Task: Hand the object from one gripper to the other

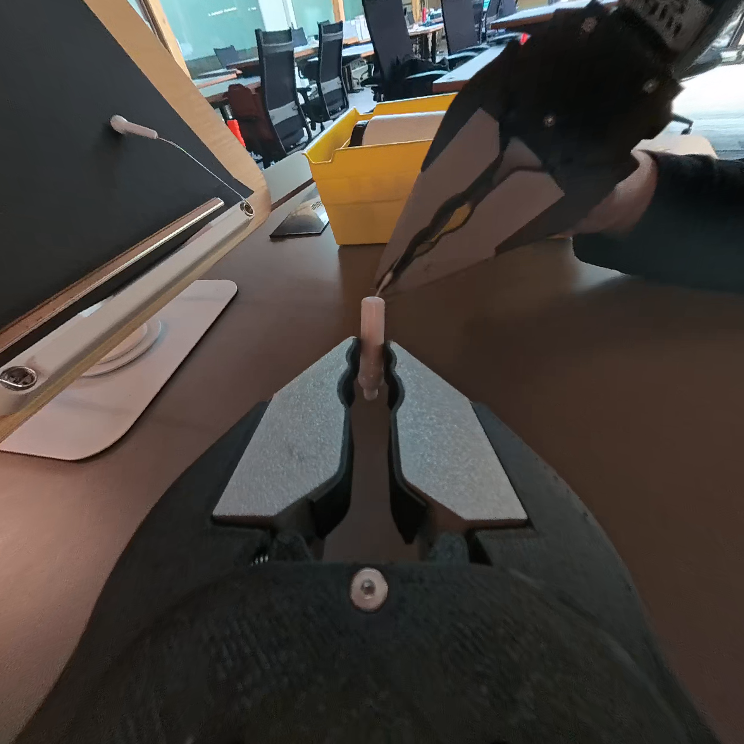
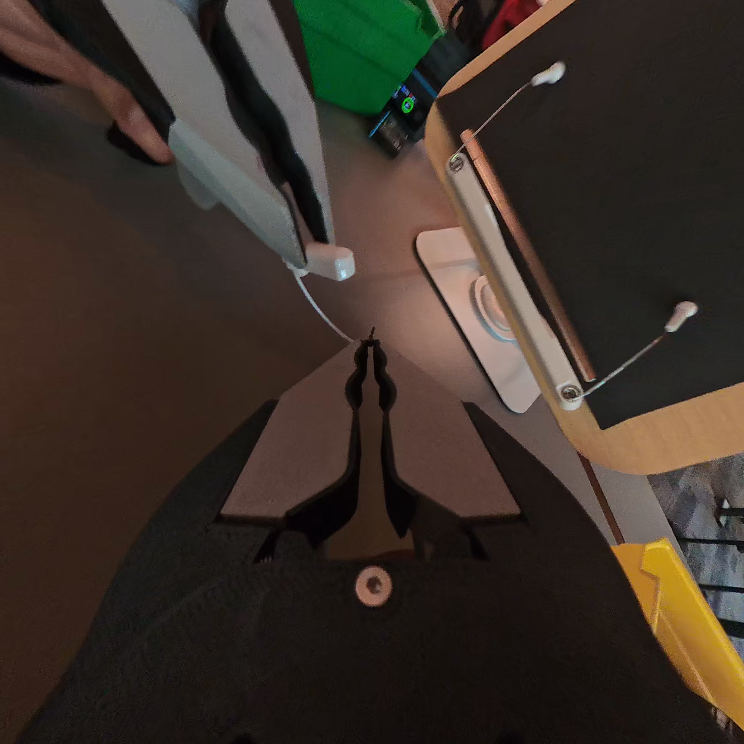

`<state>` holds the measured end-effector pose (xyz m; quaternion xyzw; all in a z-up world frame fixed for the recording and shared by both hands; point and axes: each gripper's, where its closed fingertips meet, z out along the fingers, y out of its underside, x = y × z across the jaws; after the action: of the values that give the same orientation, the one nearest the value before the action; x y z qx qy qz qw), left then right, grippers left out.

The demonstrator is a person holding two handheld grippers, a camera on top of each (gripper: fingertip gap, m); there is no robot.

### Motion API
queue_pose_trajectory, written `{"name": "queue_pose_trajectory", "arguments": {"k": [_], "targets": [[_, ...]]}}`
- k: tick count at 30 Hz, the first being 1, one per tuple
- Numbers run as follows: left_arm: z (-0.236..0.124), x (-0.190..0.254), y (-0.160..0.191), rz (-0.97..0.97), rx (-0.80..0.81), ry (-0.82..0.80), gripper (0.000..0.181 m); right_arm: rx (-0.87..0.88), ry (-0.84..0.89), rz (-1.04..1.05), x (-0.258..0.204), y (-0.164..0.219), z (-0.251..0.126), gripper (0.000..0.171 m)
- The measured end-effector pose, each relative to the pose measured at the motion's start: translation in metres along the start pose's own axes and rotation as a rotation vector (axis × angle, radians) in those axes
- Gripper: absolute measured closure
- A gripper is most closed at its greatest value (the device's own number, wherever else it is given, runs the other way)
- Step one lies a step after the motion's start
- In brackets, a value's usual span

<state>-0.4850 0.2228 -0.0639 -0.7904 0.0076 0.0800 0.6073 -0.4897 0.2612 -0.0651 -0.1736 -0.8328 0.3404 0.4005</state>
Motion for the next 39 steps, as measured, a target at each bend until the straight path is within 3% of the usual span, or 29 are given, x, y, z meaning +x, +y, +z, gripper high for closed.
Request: {"name": "queue_pose_trajectory", "arguments": {"k": [1, 18, 33, 39], "targets": [[0.000, -0.001, -0.001, 0.004, 0.008, -0.009, 0.172, 0.017, 0.011, 0.011, 0.003, -0.003, -0.002, 0.171], [-0.001, -0.002, -0.004, 0.027, 0.025, -0.041, 0.173, 0.059, 0.066, 0.059, 0.013, -0.009, -0.006, 0.171], [-0.002, 0.003, -0.010, -0.033, 0.066, -0.002, 0.173, 0.215, -0.002, 0.235, 0.020, -0.028, -0.020, 0.171], [-0.005, 0.001, -0.015, -0.130, 0.109, 0.039, 0.173, 0.121, 0.030, 0.311, 0.030, -0.006, -0.011, 0.169]]}}
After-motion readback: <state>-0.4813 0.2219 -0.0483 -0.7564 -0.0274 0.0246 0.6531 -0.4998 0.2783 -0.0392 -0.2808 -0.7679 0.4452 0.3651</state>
